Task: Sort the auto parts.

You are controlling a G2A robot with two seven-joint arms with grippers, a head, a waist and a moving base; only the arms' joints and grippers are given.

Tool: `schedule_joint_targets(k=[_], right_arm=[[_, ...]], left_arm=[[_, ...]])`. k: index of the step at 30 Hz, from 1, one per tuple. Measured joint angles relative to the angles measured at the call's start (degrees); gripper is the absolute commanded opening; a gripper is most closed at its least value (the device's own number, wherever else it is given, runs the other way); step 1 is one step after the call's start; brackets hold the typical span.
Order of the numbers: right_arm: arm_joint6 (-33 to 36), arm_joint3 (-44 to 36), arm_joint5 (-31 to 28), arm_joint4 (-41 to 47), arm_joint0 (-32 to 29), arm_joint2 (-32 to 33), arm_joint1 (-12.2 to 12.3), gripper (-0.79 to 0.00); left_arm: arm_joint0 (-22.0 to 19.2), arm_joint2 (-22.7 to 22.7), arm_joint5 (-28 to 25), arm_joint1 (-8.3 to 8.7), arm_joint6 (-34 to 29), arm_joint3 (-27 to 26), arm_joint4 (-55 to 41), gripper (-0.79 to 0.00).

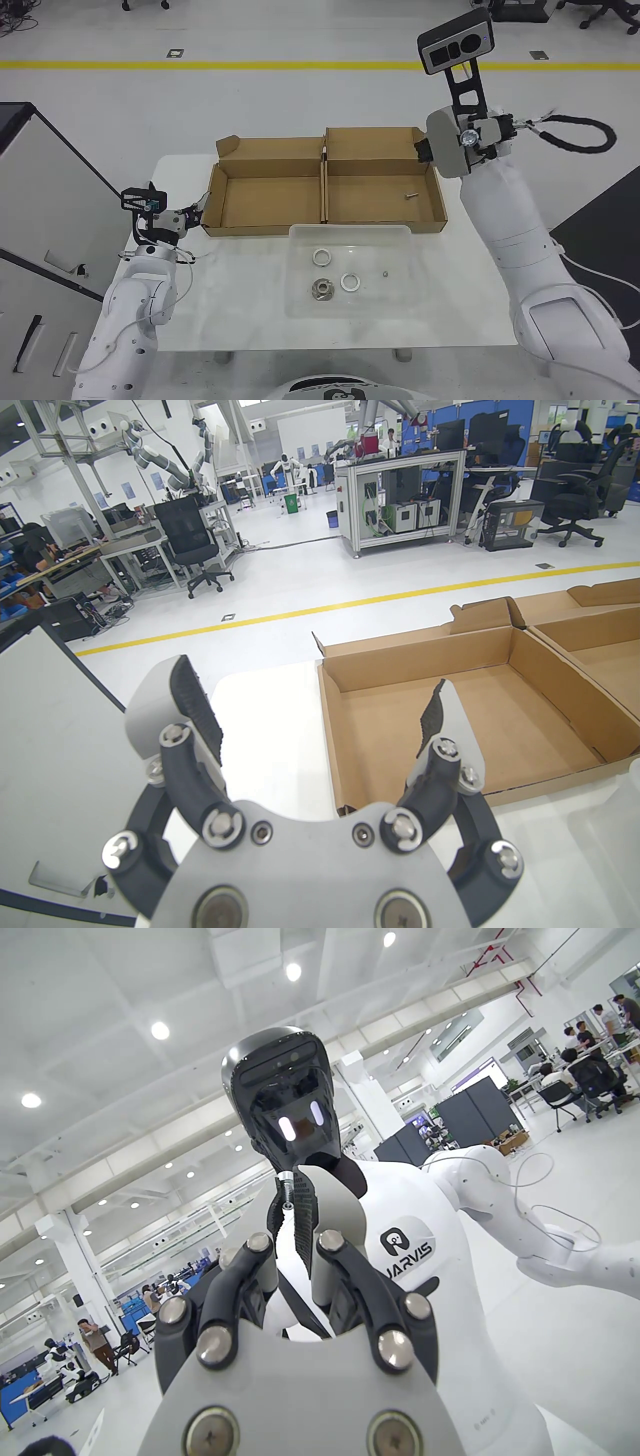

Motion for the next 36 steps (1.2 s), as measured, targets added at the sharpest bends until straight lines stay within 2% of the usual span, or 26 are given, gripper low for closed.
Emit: schedule_joint_targets(k=[9,15,20,27,31,36], right_arm=[[0.0,0.0,0.0,0.0,0.0,0.0,0.0,-0.785],[-6.3,0.3,0.6,-7.9,-1.2,4.1,0.8,-0.785],[-10.4,2.7,4.2,-23.3,-1.2,10.5,2.9,-0.785],[-10.3,3.3,8.8,-46.5,-0.1,16.8,5.8,-0.785],[-11.0,3.2,10.1,-61.3,1.9,16.7,7.1,-0.785],[-14.2,3.2,9.1,-78.7,5.0,12.8,7.7,-0.785]], left_arm=[[0.0,0.0,0.0,0.00,0.0,0.0,0.0,0.000],[0.0,0.0,0.0,0.00,0.0,0.0,0.0,0.000],[0.0,0.0,0.0,0.00,0.0,0.0,0.0,0.000],[0.0,0.0,0.0,0.00,0.0,0.0,0.0,0.000],[0.0,0.0,0.0,0.00,0.0,0.0,0.0,0.000],[0.0,0.0,0.0,0.00,0.0,0.0,0.0,0.000]])
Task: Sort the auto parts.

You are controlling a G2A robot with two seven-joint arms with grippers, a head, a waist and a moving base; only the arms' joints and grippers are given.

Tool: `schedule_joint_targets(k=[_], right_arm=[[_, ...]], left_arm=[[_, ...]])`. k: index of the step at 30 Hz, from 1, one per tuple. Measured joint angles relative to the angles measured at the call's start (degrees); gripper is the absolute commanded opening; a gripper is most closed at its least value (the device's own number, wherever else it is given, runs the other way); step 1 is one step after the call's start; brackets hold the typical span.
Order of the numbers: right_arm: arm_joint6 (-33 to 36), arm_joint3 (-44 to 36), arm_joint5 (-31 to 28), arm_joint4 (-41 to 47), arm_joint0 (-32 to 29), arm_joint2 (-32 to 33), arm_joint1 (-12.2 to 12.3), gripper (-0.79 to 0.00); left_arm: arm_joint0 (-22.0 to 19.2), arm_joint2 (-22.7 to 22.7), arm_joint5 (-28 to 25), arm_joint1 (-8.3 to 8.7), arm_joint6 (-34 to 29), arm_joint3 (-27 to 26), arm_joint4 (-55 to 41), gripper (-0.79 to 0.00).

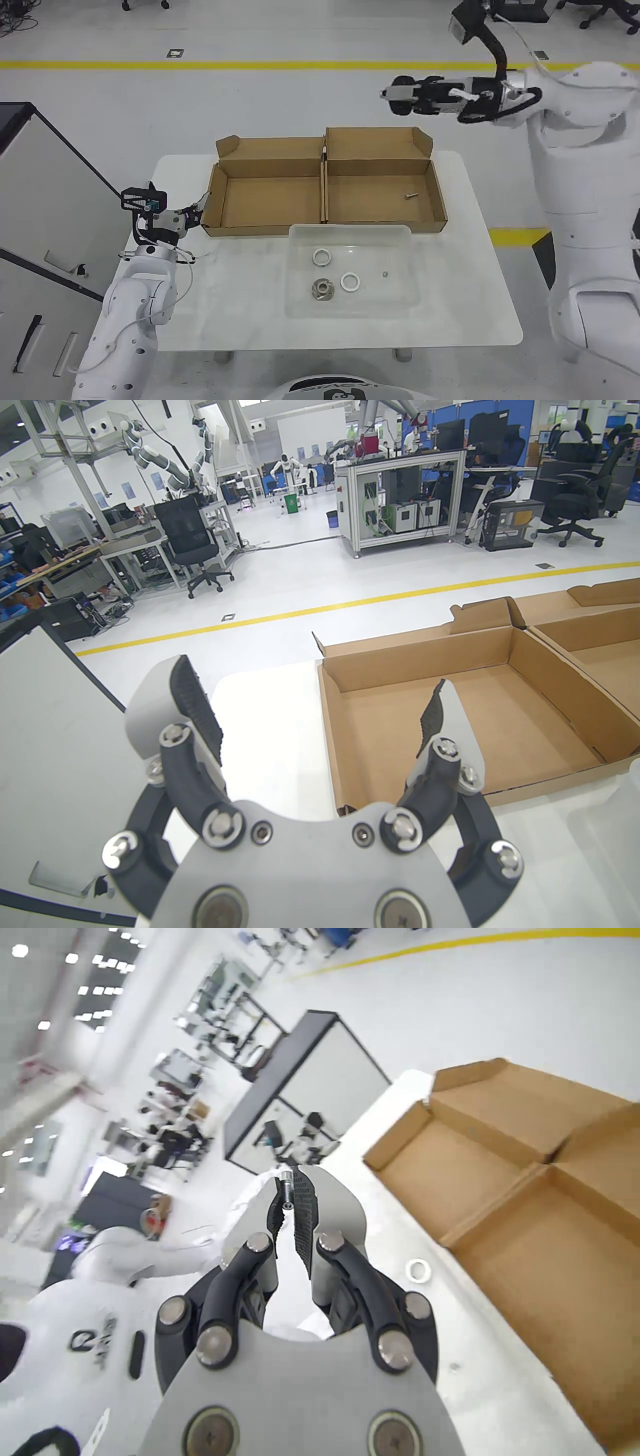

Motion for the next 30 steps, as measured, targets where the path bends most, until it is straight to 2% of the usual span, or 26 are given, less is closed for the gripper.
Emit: schedule_joint_targets(k=[7,13,22,30], right_arm=[[-5.3,4.2,-2.3,-24.3,4.1,-10.3,-0.3,-0.785],[-8.0,9.7,-2.9,-35.4,5.8,-17.0,-1.0,-0.785],[-10.7,17.5,-3.5,-43.4,7.0,-24.1,-2.5,-0.785],[-11.1,25.0,-4.6,-43.9,7.8,-29.6,-4.7,-0.785]], left_arm=[[0.0,0.0,0.0,0.00,0.0,0.0,0.0,0.000],[0.0,0.0,0.0,0.00,0.0,0.0,0.0,0.000],[0.0,0.0,0.0,0.00,0.0,0.0,0.0,0.000],[0.0,0.0,0.0,0.00,0.0,0.0,0.0,0.000]])
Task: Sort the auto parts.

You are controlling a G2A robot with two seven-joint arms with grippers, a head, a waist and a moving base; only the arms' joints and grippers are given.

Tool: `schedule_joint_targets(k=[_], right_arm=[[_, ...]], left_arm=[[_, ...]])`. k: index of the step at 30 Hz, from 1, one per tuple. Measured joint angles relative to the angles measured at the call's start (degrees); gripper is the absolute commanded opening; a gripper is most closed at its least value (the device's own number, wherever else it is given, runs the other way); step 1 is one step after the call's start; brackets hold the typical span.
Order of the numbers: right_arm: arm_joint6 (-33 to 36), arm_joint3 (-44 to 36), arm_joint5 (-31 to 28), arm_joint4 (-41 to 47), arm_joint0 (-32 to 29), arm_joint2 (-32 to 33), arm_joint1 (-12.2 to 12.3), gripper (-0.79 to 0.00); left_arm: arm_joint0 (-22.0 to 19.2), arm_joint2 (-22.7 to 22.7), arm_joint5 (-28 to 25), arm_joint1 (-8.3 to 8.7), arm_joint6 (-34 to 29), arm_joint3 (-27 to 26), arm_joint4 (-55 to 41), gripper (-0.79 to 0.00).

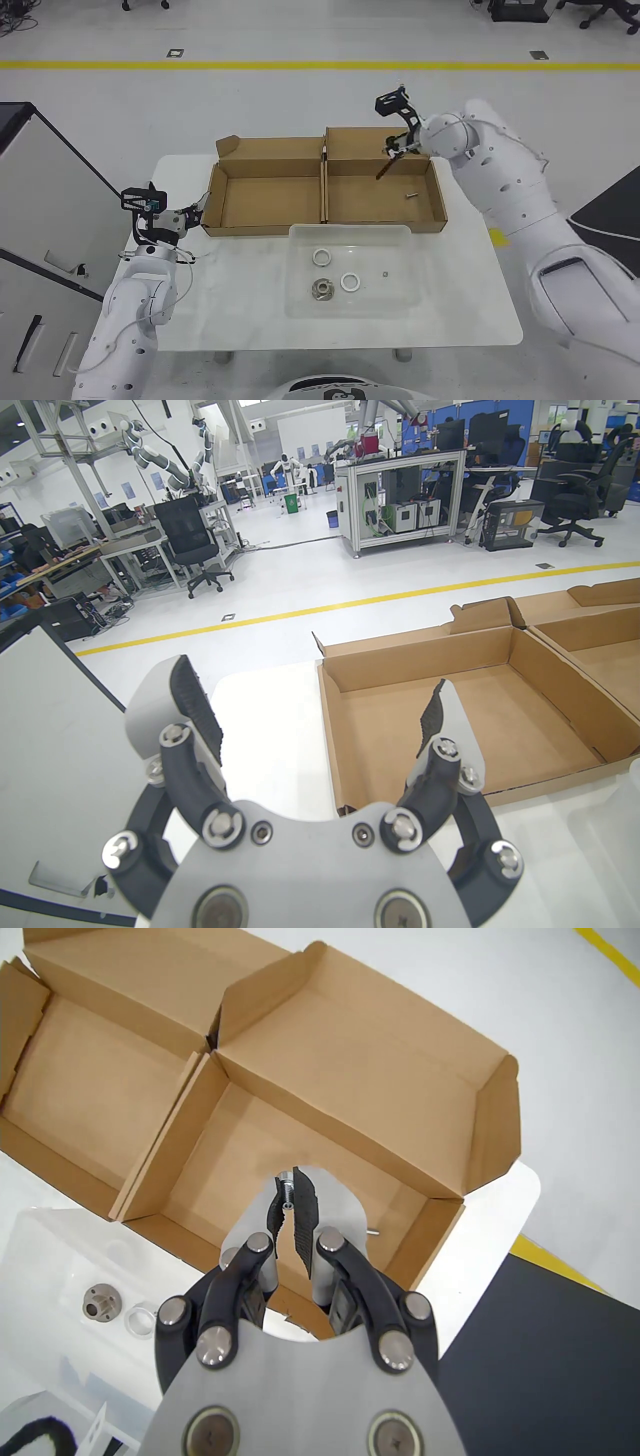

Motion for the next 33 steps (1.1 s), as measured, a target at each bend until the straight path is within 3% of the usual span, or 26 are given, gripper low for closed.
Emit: schedule_joint_targets(k=[10,33], right_arm=[[-1.3,8.2,-1.1,-1.0,0.4,-5.9,-3.1,-0.785],[-2.4,19.5,-3.0,-3.5,1.1,-11.7,-7.9,-0.785]], left_arm=[[0.0,0.0,0.0,0.00,0.0,0.0,0.0,0.000],[0.0,0.0,0.0,0.00,0.0,0.0,0.0,0.000]])
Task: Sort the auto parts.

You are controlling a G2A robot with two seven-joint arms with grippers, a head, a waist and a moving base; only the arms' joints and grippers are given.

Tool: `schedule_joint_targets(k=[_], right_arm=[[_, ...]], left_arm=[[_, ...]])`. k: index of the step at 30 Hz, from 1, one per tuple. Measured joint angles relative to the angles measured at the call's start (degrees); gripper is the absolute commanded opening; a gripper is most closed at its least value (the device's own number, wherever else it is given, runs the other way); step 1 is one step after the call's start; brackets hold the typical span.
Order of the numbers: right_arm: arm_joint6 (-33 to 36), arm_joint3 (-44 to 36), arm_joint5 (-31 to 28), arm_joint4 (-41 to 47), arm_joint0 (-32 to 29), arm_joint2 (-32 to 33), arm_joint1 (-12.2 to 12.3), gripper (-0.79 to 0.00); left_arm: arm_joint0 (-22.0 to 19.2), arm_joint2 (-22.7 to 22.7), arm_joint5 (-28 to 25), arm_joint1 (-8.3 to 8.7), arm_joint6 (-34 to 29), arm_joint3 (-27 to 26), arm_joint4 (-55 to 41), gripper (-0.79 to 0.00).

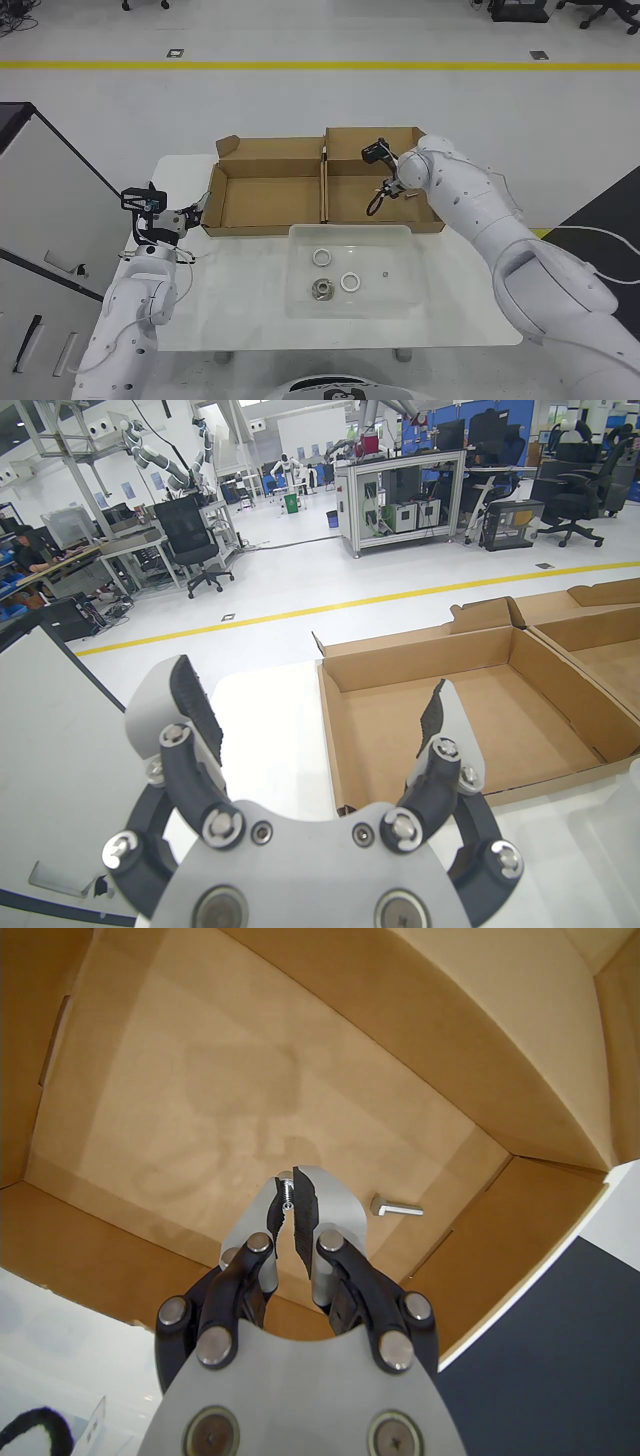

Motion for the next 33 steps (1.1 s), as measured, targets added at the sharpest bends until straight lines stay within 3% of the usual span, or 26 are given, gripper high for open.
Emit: schedule_joint_targets(k=[13,17,19,27,28,29,30,33], right_arm=[[-0.3,4.4,-0.3,-1.7,-0.1,-1.6,-2.2,-0.785],[-0.4,5.5,-0.5,-1.8,0.1,-1.7,-2.8,-0.523],[-0.6,6.0,-0.6,-1.8,0.2,-1.7,-3.0,-0.443],[-1.7,7.4,-1.0,-1.8,0.9,-1.0,-3.5,-0.382],[-1.8,7.3,-1.1,-1.8,1.1,-0.8,-3.5,-0.286],[-1.9,7.2,-1.2,-1.9,1.3,-0.6,-3.5,-0.046],[-1.9,7.1,-1.3,-2.0,1.4,-0.5,-3.5,0.000],[-2.3,6.2,-1.5,-2.4,1.9,0.2,-3.3,0.000]], left_arm=[[0.0,0.0,0.0,0.00,0.0,0.0,0.0,0.000],[0.0,0.0,0.0,0.00,0.0,0.0,0.0,0.000],[0.0,0.0,0.0,0.00,0.0,0.0,0.0,0.000],[0.0,0.0,0.0,0.00,0.0,0.0,0.0,0.000],[0.0,0.0,0.0,0.00,0.0,0.0,0.0,0.000],[0.0,0.0,0.0,0.00,0.0,0.0,0.0,0.000],[0.0,0.0,0.0,0.00,0.0,0.0,0.0,0.000],[0.0,0.0,0.0,0.00,0.0,0.0,0.0,0.000]])
